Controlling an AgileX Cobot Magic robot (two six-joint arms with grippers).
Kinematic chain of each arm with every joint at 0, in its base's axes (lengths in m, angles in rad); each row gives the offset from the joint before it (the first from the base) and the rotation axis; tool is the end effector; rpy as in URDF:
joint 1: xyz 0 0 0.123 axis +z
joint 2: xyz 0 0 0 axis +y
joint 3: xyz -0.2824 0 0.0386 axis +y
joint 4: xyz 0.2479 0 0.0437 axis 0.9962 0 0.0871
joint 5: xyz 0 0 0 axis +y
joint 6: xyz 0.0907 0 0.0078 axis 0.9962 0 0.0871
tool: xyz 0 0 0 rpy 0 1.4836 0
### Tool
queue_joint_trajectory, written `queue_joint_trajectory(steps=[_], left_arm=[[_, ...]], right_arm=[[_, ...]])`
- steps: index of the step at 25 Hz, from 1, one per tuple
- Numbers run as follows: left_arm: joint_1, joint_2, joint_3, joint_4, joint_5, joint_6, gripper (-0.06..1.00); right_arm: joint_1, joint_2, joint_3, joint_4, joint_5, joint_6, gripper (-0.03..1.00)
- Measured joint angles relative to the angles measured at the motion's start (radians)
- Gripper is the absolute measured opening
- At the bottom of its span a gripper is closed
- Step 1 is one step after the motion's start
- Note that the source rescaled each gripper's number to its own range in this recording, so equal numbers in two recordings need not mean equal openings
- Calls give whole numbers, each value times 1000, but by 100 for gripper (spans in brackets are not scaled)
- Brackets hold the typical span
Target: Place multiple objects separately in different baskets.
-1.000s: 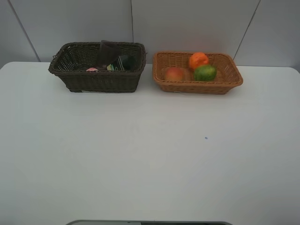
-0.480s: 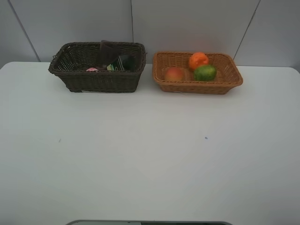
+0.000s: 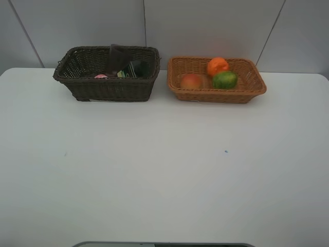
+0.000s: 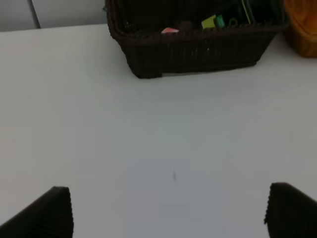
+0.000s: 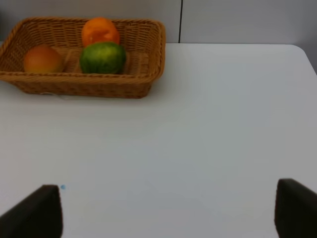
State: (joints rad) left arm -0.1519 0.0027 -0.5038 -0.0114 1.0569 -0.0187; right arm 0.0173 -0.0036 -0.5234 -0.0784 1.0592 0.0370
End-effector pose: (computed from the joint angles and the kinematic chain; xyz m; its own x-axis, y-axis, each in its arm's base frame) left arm -0.0048 -0.0002 0.2786 -0.4502 0.0443 -0.8918 0.1492 0.9885 -0.0262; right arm -0.0082 -0.0064 0.2839 -0.4293 -0.0089 -0.9031 0.0438 0.9986 -0.0306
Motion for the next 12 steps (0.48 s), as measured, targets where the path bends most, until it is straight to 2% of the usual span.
queue_joint_trajectory(steps=[12], left_arm=[[0, -10, 0, 1, 0, 2, 100]], right_arm=[[0, 0, 0, 0, 0, 0, 84]])
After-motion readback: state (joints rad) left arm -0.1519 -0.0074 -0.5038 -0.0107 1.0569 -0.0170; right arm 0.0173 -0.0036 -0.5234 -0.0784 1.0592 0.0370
